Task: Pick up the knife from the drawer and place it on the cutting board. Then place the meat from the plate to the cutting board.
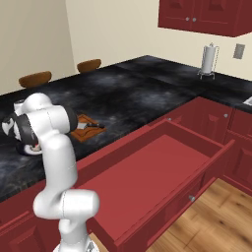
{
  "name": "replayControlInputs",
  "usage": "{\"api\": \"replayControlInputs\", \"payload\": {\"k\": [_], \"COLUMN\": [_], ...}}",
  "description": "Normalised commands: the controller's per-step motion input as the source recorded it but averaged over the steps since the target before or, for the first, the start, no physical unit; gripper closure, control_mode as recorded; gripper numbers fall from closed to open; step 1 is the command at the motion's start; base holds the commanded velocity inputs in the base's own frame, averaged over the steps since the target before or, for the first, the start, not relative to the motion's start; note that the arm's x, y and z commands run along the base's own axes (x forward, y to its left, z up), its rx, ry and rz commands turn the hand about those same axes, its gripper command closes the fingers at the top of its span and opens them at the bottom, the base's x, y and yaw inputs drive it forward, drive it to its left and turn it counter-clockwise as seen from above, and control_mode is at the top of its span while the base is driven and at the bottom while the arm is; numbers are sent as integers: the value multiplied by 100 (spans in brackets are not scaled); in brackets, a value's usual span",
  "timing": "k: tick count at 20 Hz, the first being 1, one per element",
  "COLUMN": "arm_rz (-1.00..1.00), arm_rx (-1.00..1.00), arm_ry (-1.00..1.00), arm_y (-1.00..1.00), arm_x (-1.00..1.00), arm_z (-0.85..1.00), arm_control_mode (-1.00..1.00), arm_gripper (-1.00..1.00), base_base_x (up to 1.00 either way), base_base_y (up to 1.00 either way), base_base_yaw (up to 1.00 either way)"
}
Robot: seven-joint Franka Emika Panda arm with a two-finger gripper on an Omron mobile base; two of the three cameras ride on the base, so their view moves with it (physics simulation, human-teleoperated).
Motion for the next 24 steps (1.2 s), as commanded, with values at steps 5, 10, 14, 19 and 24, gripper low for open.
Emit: {"api": "replayControlInputs", "payload": {"k": [5, 10, 14, 19, 24], "arm_rz": [0, 0, 0, 0, 0], "arm_rx": [0, 0, 0, 0, 0], "arm_ry": [0, 0, -1, -1, 0], "arm_y": [0, 0, 0, 0, 0], "arm_x": [1, 1, 8, 1, 0], "arm_z": [-14, -23, -24, -27, -4], "arm_control_mode": [-100, -100, -100, -100, -100], "arm_gripper": [-100, -100, -100, 100, 100], "base_base_x": [0, 0, 0, 0, 0], "base_base_y": [0, 0, 0, 0, 0], "base_base_yaw": [0, 0, 0, 0, 0]}}
